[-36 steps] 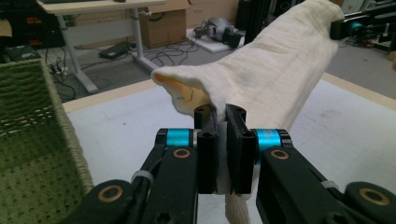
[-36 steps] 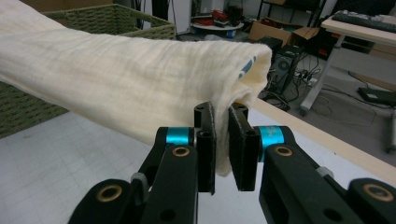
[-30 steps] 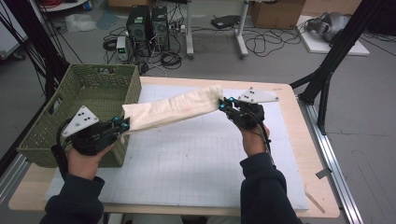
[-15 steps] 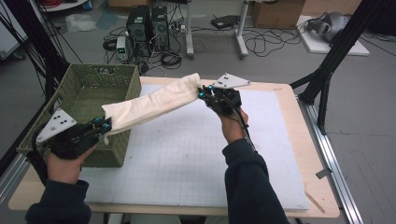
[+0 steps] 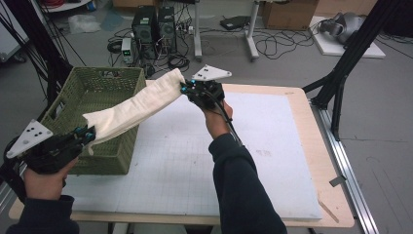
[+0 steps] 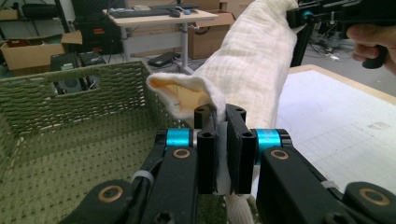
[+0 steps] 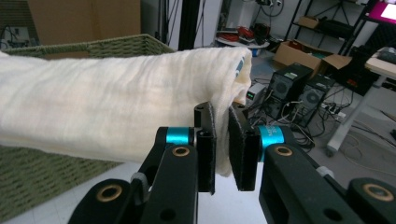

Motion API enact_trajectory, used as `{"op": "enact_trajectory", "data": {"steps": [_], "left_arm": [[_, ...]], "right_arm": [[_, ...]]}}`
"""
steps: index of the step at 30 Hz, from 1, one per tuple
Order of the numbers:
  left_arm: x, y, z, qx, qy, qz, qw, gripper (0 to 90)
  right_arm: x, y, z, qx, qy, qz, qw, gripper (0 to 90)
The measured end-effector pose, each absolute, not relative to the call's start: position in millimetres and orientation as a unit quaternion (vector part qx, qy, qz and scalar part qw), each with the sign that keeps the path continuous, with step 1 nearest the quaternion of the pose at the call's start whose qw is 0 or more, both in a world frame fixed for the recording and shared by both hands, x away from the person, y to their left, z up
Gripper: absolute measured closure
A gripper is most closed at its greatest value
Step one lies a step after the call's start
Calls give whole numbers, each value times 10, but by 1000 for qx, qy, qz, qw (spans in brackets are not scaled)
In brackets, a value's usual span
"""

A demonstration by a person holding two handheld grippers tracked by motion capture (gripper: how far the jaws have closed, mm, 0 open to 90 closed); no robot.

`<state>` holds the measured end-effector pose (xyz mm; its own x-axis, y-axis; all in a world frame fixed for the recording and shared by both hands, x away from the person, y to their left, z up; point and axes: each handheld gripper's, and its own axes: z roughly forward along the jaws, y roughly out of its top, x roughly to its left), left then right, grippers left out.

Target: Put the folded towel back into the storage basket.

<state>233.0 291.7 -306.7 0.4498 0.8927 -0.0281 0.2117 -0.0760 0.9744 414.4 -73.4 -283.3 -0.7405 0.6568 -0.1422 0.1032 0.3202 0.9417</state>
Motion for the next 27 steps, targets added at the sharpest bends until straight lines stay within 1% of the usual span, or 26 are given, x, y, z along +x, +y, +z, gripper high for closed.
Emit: {"op": "enact_trajectory", "data": {"steps": [12, 20, 27], "left_arm": [[2212, 3140, -3053, 647, 430, 332, 535, 835], [2147, 3322, -3029, 616, 456, 372, 524, 835], [2125, 3435, -3018, 596, 467, 390, 524, 834]], "right_arm": [[4305, -211, -2751, 230, 773, 539, 245, 827], [4448, 107, -2701, 225, 775, 540, 240, 827], [4566, 404, -2699, 220, 779, 537, 239, 826]]}}
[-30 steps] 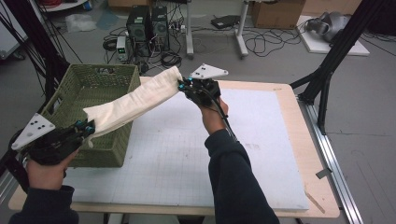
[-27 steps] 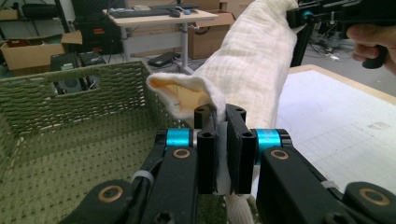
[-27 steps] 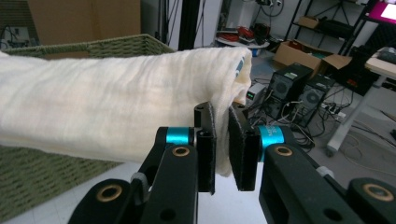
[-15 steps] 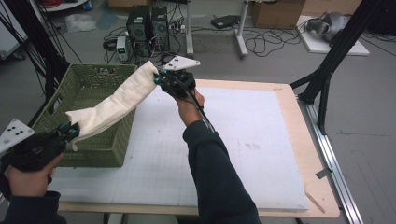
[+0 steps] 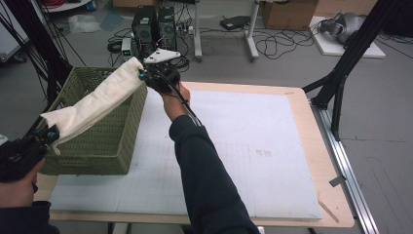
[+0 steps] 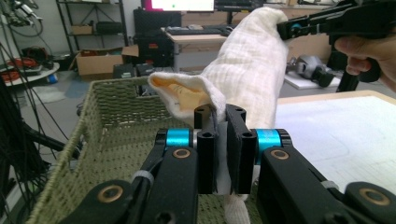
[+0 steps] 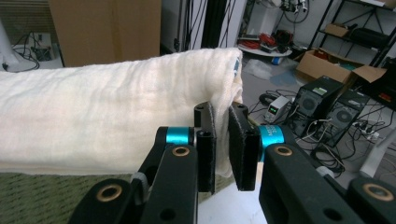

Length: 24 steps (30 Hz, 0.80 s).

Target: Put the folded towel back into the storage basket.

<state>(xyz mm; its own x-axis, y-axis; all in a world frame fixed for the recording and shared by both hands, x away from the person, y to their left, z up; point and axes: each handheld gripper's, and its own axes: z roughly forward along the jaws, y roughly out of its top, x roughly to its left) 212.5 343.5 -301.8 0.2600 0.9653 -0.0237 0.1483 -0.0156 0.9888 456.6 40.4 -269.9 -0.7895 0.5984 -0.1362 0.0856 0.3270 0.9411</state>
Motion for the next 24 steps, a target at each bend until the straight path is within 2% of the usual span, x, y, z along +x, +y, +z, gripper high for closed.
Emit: {"op": "enact_trajectory", "data": {"steps": [24], "left_arm": [[2136, 3797, -3192, 573, 499, 408, 506, 834]], "right_arm": [[4831, 1110, -2838, 201, 800, 519, 226, 826]]}}
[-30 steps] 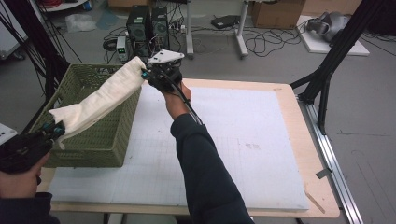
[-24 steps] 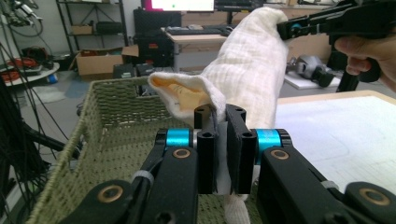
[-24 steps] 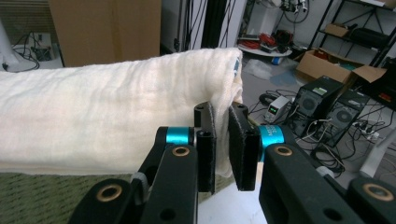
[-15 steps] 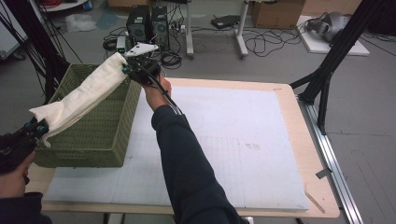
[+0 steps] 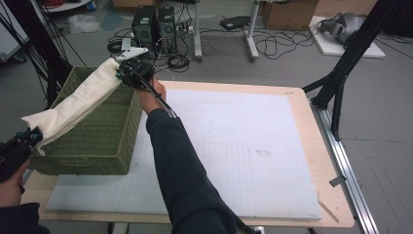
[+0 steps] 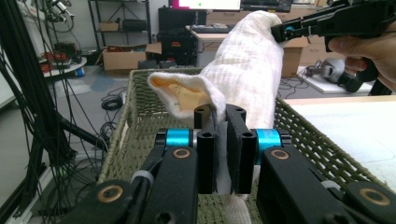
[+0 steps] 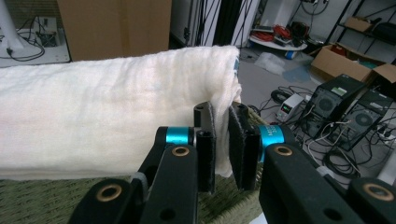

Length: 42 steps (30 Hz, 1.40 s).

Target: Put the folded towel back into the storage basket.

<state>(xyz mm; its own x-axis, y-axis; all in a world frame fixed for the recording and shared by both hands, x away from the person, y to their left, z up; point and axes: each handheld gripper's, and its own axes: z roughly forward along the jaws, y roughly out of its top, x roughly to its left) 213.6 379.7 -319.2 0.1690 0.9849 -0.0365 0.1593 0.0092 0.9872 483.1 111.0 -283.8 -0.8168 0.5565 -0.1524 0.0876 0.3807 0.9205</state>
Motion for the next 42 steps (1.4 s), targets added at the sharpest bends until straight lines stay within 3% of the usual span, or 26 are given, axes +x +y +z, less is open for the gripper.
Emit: {"op": "enact_trajectory", "data": {"steps": [14, 17, 20, 21, 24, 30, 39, 42], "left_arm": [[2229, 3937, -3288, 580, 519, 402, 482, 820], [2280, 3976, -3297, 585, 527, 389, 478, 760], [2312, 3984, -3307, 579, 540, 385, 474, 440], [2299, 3987, -3298, 575, 538, 389, 477, 402], [2267, 3973, -3241, 572, 529, 397, 485, 404], [2253, 3860, -3142, 574, 510, 391, 507, 394], [2313, 3641, -3165, 578, 506, 352, 535, 259], [2333, 3556, -3176, 593, 490, 343, 540, 257]], "right_arm": [[4879, 1273, -2912, 200, 807, 507, 226, 823], [4886, 1290, -2913, 201, 808, 504, 227, 815], [4912, 1298, -2953, 211, 810, 491, 240, 667], [4913, 1288, -2958, 221, 808, 491, 241, 638], [4918, 1233, -2928, 230, 801, 495, 247, 554], [4867, 1087, -2796, 224, 796, 508, 242, 506], [4712, 741, -2716, 218, 794, 529, 204, 346], [4624, 607, -2747, 218, 797, 529, 191, 285]]}}
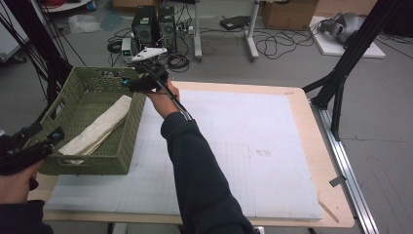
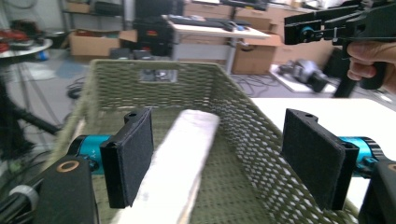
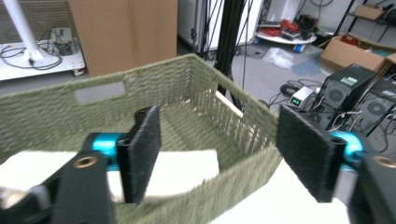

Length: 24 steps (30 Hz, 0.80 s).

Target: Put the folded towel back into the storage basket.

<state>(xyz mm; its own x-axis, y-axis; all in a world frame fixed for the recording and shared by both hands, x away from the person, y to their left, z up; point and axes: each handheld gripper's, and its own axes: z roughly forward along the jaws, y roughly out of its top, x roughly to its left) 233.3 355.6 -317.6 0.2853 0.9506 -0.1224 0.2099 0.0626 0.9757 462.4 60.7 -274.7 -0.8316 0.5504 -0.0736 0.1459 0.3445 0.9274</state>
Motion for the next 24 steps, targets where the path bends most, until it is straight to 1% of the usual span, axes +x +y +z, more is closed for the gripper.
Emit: {"op": "enact_trajectory", "data": {"steps": [2, 5, 6, 9, 13, 14, 17, 19, 24], "left_arm": [[2345, 3493, -3188, 601, 482, 339, 540, 257], [2374, 3391, -3204, 612, 470, 328, 545, 249], [2382, 3358, -3208, 616, 464, 324, 548, 249], [2409, 3249, -3218, 619, 454, 314, 559, 245], [2469, 3082, -3232, 629, 441, 301, 565, 245], [2484, 3036, -3237, 631, 439, 298, 566, 245], [2533, 2895, -3256, 639, 427, 289, 571, 245], [2568, 2802, -3271, 645, 421, 282, 572, 245], [2650, 2559, -3308, 657, 402, 259, 583, 245]], "right_arm": [[4561, 503, -2776, 213, 798, 529, 192, 266], [4489, 329, -2805, 217, 800, 525, 190, 210], [4466, 264, -2812, 218, 801, 525, 190, 206], [4414, 64, -2824, 227, 799, 524, 191, 155], [4359, -223, -2842, 242, 792, 527, 192, 146], [4347, -292, -2850, 245, 792, 524, 193, 122], [4289, -495, -2876, 244, 795, 517, 204, 121], [4256, -637, -2892, 248, 797, 514, 200, 121], [4131, -1000, -2927, 259, 791, 514, 208, 121]]}}
